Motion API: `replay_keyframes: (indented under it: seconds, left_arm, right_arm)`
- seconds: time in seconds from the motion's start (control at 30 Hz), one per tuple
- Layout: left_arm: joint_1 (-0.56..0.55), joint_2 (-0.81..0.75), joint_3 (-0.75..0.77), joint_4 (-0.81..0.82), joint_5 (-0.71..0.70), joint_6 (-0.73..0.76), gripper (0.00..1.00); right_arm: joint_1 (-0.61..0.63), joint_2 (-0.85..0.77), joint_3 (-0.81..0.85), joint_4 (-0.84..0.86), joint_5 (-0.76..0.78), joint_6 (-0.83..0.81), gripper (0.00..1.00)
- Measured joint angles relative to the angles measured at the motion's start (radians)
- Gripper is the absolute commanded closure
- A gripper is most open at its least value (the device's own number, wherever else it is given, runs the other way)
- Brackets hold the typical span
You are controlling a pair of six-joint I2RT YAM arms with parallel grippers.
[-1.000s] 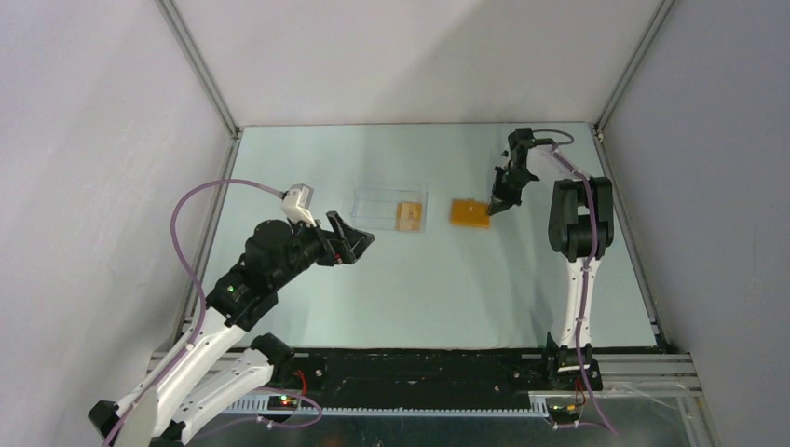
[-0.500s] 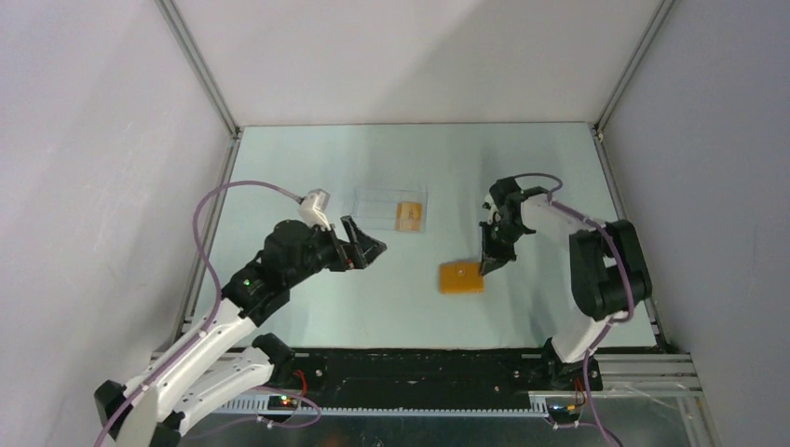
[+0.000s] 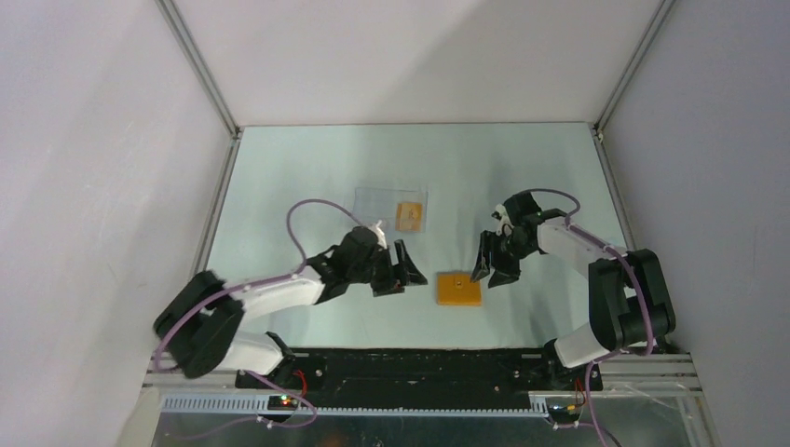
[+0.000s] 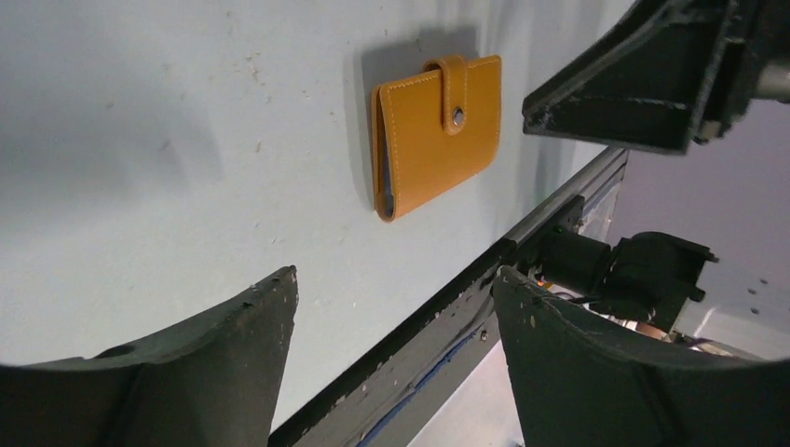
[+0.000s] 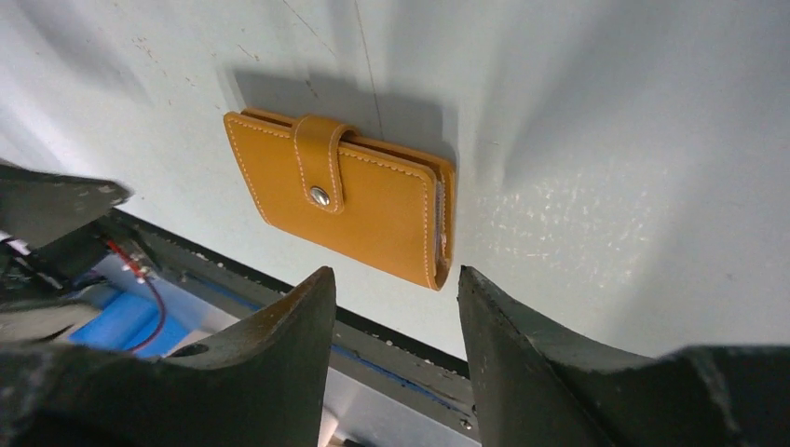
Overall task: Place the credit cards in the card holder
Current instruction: Move the card holder to the center of the board, then open the card holder at the center of the board.
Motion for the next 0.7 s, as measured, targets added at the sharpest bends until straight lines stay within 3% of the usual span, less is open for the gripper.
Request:
replay_keyframes:
  seconds: [0.17, 0.27, 0.47, 0.7]
  left_arm:
    - [-0.038, 0.249, 0.109, 0.067, 0.03, -0.036, 0.28]
    - [-0.05, 0.346, 0.16, 0.094, 0.04, -0.047, 0.34]
    - [-0.054, 0.446, 0.2, 0.146, 0.055, -0.056, 0.5]
    - [-0.051, 0.473, 0.187, 0.237, 0.068, -0.074, 0.63]
  right_arm:
    - [-0.053, 0.021, -0.058, 0.054, -0.095, 0.015, 0.47]
    - [-0.059, 0.06, -0.061, 0.082, -0.138, 0.024, 0.58]
    - [-0.054, 0.142, -0.062, 0.138, -0.203, 0.039, 0.74]
    - [-0.038, 0.159, -0.077, 0.166, -0.231, 0.053, 0.78]
